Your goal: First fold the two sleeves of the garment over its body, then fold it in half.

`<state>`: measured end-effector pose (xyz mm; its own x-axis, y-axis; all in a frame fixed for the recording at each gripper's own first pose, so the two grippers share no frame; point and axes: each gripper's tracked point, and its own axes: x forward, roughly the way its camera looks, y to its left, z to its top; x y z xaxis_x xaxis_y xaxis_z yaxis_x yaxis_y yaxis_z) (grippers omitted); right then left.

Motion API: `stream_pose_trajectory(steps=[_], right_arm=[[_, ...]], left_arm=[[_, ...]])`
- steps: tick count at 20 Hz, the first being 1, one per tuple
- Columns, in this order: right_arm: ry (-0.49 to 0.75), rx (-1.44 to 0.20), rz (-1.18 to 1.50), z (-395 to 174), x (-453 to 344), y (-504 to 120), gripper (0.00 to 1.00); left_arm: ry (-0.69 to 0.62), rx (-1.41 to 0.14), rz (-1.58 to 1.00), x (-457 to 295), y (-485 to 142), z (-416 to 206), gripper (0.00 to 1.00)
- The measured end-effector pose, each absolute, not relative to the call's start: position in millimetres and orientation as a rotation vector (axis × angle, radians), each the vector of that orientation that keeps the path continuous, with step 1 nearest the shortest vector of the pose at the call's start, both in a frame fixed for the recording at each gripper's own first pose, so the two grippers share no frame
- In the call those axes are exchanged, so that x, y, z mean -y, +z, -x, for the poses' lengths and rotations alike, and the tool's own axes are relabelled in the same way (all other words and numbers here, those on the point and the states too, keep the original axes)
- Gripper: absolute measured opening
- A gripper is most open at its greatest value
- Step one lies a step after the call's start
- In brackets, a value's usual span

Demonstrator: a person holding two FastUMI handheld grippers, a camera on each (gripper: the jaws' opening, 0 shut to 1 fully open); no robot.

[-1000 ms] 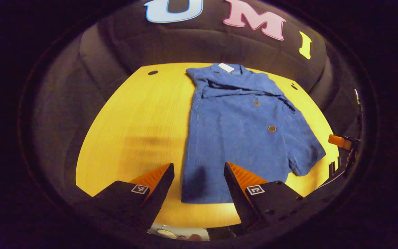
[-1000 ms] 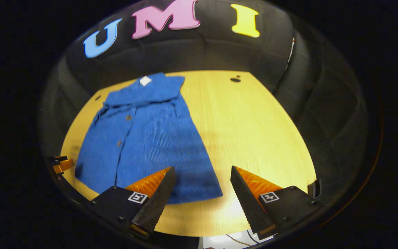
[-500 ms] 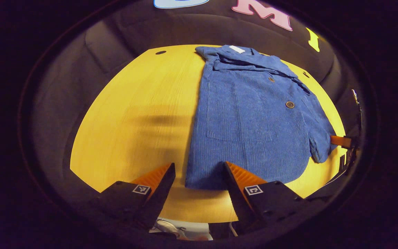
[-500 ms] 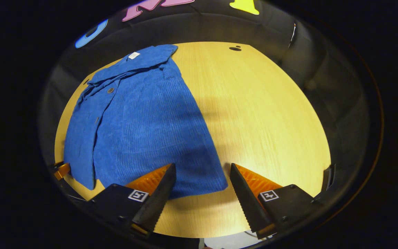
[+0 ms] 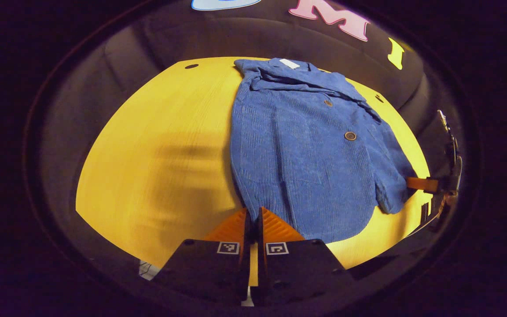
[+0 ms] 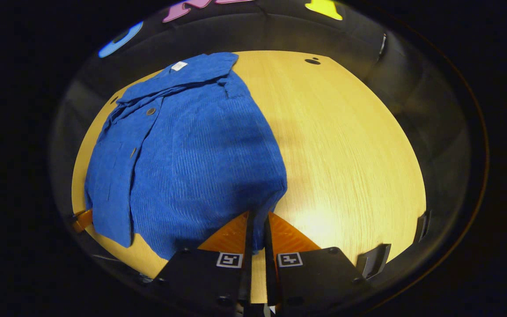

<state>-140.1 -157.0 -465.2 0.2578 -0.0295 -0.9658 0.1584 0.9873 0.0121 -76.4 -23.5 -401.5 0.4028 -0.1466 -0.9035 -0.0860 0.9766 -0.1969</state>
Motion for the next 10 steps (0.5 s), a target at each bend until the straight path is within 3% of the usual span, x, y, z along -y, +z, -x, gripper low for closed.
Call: stream_pose_trajectory(steps=[3, 4, 10], right_arm=[[-0.135, -1.286, -0.14, 135, 153, -464, 0.15], [-0.122, -1.293, -0.154, 135, 149, -466, 0.05], [-0.062, -1.288, -0.225, 124, 134, -454, 0.05]], left_arm=[[-0.032, -1.153, 0.281, 19, -402, 73, 0.06], [-0.035, -1.151, 0.284, 21, -403, 73, 0.0], [-0.063, -1.127, 0.275, 23, -390, 59, 0.0]])
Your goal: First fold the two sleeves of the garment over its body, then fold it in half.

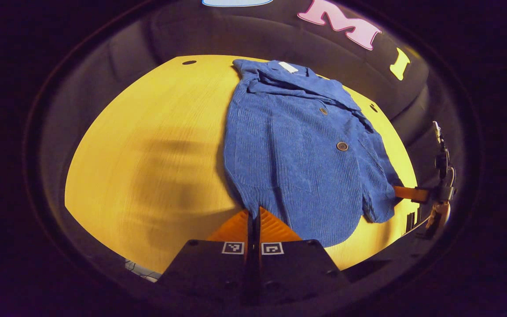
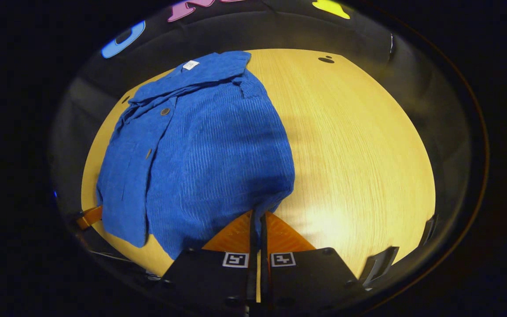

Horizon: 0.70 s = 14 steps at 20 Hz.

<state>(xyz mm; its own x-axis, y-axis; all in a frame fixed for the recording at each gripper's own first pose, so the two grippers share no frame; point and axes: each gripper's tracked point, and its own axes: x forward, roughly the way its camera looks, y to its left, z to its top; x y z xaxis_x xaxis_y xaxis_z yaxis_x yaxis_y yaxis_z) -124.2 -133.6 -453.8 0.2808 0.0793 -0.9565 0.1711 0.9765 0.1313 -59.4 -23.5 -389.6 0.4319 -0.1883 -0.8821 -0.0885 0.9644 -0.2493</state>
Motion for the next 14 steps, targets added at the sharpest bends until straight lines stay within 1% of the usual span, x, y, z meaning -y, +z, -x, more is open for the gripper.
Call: stream_pose_trajectory(steps=[3, 9, 10, 11, 14], right_arm=[[-0.038, -1.222, -0.238, 94, 126, -430, 0.05], [0.017, -1.056, -0.242, 1, 112, -374, 0.04], [0.026, -1.032, -0.245, -15, 109, -366, 0.0], [0.033, -1.007, -0.252, -32, 106, -358, 0.05], [0.035, -0.909, -0.263, -95, 106, -334, 0.04]], left_arm=[[-0.098, -1.051, 0.292, 27, -358, 35, 0.0], [-0.174, -0.909, 0.276, 26, -302, -43, 0.0], [-0.174, -0.895, 0.264, 22, -297, -56, 0.0], [-0.176, -0.877, 0.259, 19, -292, -68, 0.0], [-0.193, -0.792, 0.238, 11, -268, -121, 0.0]])
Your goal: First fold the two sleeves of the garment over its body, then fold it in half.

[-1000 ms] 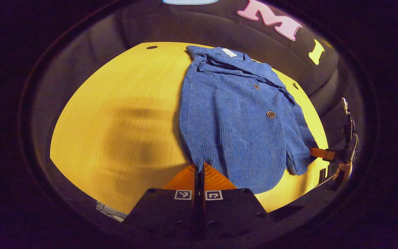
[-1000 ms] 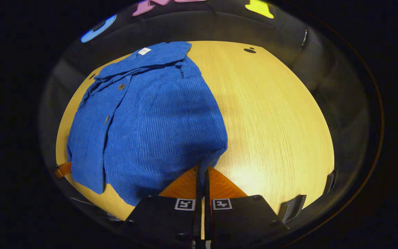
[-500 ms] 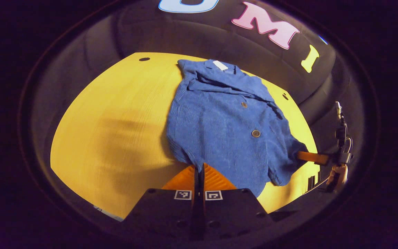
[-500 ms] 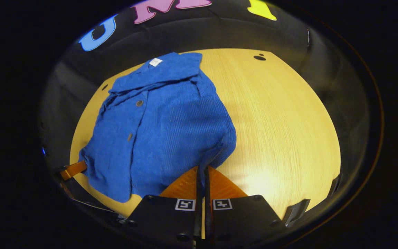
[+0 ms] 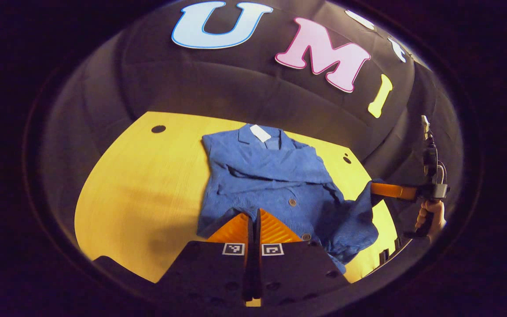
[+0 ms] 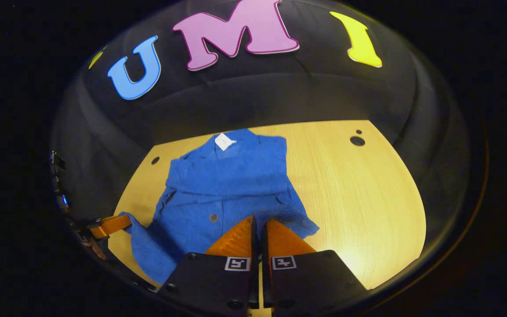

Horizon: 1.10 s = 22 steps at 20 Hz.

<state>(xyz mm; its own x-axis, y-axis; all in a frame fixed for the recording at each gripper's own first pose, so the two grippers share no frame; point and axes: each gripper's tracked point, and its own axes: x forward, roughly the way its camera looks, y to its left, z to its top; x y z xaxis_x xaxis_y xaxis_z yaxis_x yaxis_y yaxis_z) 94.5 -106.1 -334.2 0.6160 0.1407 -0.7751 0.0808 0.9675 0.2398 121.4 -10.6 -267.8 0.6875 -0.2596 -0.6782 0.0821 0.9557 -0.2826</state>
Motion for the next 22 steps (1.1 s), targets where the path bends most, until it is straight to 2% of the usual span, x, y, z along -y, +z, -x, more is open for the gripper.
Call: stream_pose_trajectory(steps=[5, 8, 9, 11, 12, 13, 14, 15, 18, 22], right_arm=[[-0.007, -0.796, -0.246, -216, 124, -332, 0.04], [-0.099, -0.706, -0.259, -289, 144, -352, 0.04], [-0.138, -0.675, -0.276, -306, 151, -360, 0.0], [-0.177, -0.653, -0.282, -327, 156, -388, 0.45], [-0.198, -0.662, -0.249, -328, 163, -401, 0.67], [-0.207, -0.677, -0.217, -327, 166, -414, 0.78], [-0.202, -0.678, -0.187, -327, 167, -420, 1.0], [-0.19, -0.665, -0.156, -328, 166, -420, 0.98], [-0.161, -0.59, -0.077, -332, 160, -397, 0.98], [-0.155, -0.523, -0.034, -323, 149, -353, 0.98]], left_arm=[[-0.162, -0.62, 0.164, -24, -237, -255, 0.0], [-0.092, -0.445, 0.119, -49, -236, -353, 0.0], [-0.072, -0.419, 0.113, -57, -248, -377, 0.0], [-0.078, -0.427, 0.08, -53, -278, -407, 0.04], [-0.081, -0.459, 0.057, -49, -294, -413, 0.23], [-0.068, -0.509, 0.027, -48, -308, -413, 0.42], [-0.053, -0.526, 0.009, -46, -315, -413, 0.61], [-0.053, -0.522, 0.004, -37, -319, -416, 0.8], [-0.067, -0.426, 0.048, -20, -289, -420, 0.8], [-0.05, -0.351, 0.05, -16, -237, -393, 0.8]])
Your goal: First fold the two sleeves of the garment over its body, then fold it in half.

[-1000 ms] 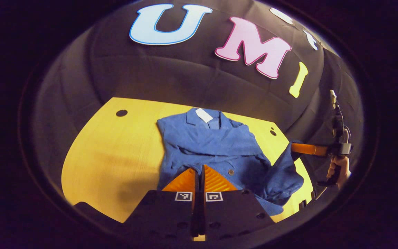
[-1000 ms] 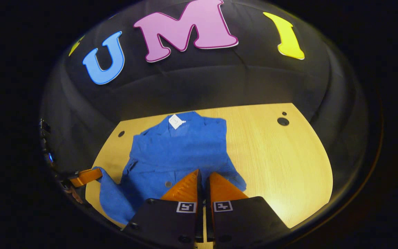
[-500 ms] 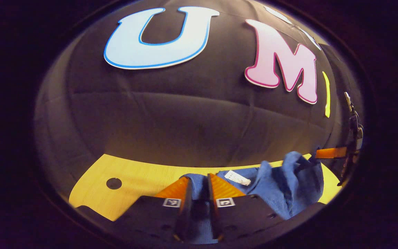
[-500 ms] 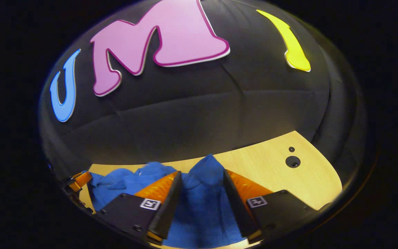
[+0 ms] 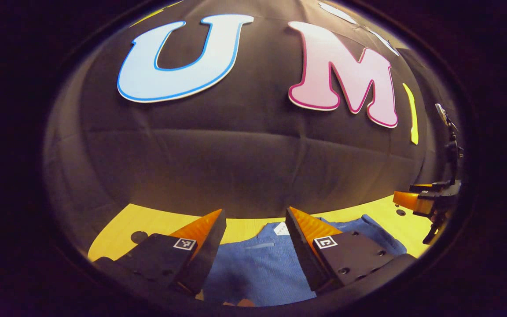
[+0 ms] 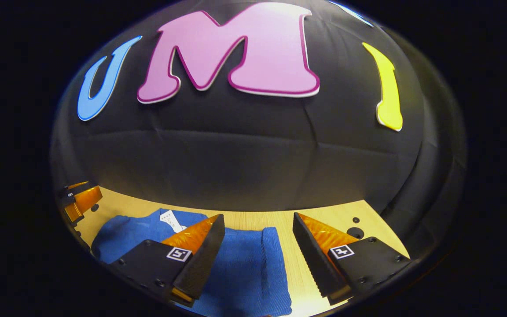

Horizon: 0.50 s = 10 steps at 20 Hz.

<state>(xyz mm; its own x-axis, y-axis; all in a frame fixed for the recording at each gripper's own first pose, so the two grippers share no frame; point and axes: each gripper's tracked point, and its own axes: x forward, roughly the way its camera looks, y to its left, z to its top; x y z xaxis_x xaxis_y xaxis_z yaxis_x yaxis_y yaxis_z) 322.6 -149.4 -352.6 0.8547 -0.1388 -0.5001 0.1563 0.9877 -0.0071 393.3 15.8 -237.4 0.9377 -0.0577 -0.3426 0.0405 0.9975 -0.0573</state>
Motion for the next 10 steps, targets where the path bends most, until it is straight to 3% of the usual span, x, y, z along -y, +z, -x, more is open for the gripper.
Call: stream_pose_trajectory(steps=[5, 10], right_arm=[[-0.163, -0.433, -0.101, -271, 126, -280, 0.98], [-0.204, -0.372, -0.093, -174, 100, -212, 0.98]], left_arm=[[-0.058, -0.245, 0.094, -10, -167, -317, 0.8], [-0.035, -0.046, 0.12, -16, -112, -211, 0.77]])
